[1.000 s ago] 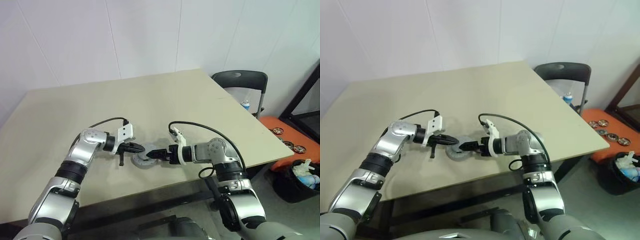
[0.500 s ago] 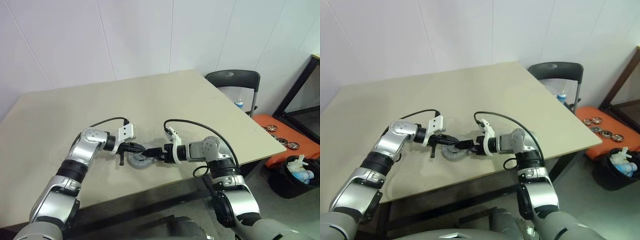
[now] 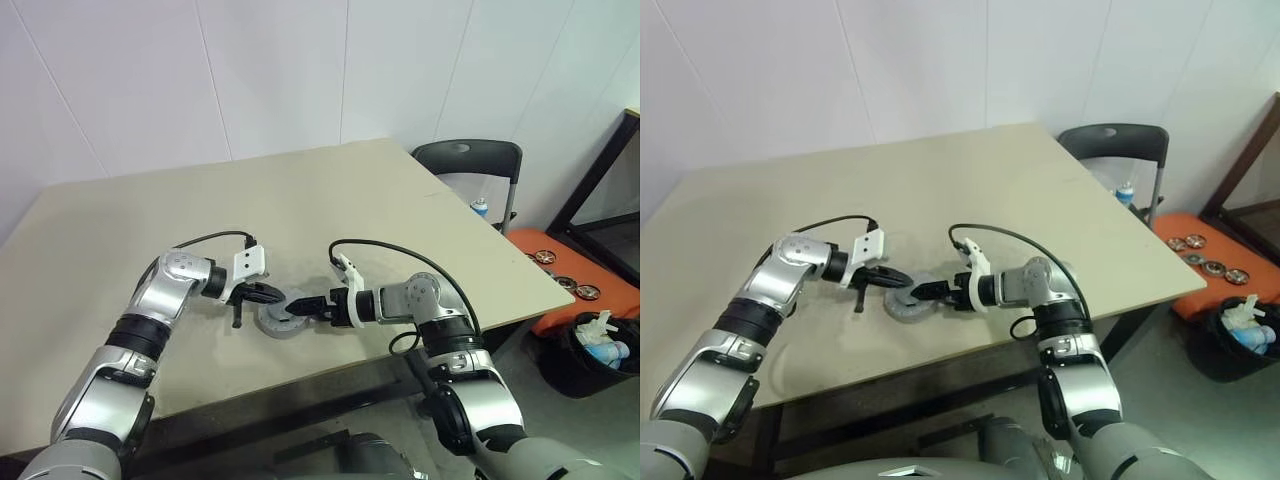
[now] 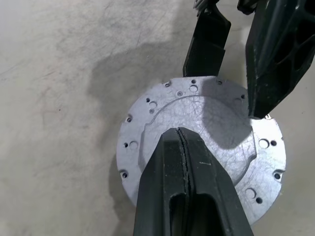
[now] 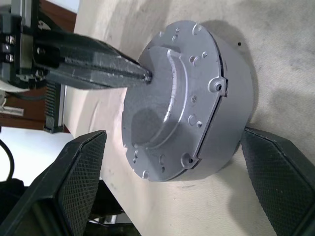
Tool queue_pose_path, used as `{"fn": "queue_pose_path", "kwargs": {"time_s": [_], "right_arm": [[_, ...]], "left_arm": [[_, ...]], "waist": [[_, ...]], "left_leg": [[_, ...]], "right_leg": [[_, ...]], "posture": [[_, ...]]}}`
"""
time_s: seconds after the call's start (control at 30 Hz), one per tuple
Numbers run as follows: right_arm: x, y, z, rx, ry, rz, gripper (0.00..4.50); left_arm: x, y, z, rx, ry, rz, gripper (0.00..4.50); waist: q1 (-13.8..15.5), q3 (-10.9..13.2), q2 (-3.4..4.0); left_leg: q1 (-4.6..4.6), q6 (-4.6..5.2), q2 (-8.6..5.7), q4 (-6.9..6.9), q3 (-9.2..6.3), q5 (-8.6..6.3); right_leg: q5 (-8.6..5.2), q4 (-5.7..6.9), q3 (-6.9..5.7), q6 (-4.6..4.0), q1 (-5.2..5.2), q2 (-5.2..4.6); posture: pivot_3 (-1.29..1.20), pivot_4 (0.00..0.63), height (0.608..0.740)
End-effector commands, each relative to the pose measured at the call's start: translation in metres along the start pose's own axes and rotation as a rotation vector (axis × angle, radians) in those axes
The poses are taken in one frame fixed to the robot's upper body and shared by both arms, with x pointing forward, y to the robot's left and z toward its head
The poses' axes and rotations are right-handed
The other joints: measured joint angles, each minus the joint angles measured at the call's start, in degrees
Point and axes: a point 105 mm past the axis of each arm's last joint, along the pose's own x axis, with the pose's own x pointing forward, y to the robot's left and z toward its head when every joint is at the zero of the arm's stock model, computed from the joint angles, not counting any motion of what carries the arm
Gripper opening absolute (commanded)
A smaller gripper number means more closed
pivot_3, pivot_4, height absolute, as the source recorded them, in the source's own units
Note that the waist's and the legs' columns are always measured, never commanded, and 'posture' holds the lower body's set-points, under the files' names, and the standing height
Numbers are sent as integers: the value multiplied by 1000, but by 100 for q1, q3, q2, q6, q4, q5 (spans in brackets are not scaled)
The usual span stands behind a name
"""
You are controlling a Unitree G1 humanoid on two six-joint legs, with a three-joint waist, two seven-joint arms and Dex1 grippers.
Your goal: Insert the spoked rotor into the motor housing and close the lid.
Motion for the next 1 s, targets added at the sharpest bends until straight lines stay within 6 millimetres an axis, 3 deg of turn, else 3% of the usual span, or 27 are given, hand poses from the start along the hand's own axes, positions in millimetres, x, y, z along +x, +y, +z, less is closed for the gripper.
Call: {"fn": "queue_pose_path", "kwargs": {"time_s": [0.03, 0.33, 0.53, 1.0], "right_arm": [[2, -11, -11, 2, 45, -47, 4474], [9, -6, -13, -13, 53, -29, 4474], [3, -13, -12, 10, 34, -43, 4474], [13, 7, 1, 45, -7, 16, 4474]], "left_arm": [[6, -17, -42, -92, 152, -56, 0], [7, -18, -41, -89, 151, -62, 0], [7, -18, -42, -87, 153, -65, 0], [10, -20, -40, -86, 149, -76, 0]], "waist": [[8, 0, 0], [11, -1, 0], [10, -1, 0], [5, 0, 1]], "left_leg": [[0, 0, 0, -1, 0, 0], [0, 0, -1, -2, 0, 0], [1, 0, -1, -4, -2, 0], [3, 0, 0, -21, -4, 0]], "right_leg": [[0, 0, 0, 0, 0, -1], [0, -5, 1, 0, 3, -5], [0, -5, 0, 0, 3, -4], [-1, -9, 0, 0, 0, -3]], "posture": [[0, 0, 740], [0, 0, 740], [0, 0, 740], [0, 0, 740]]}}
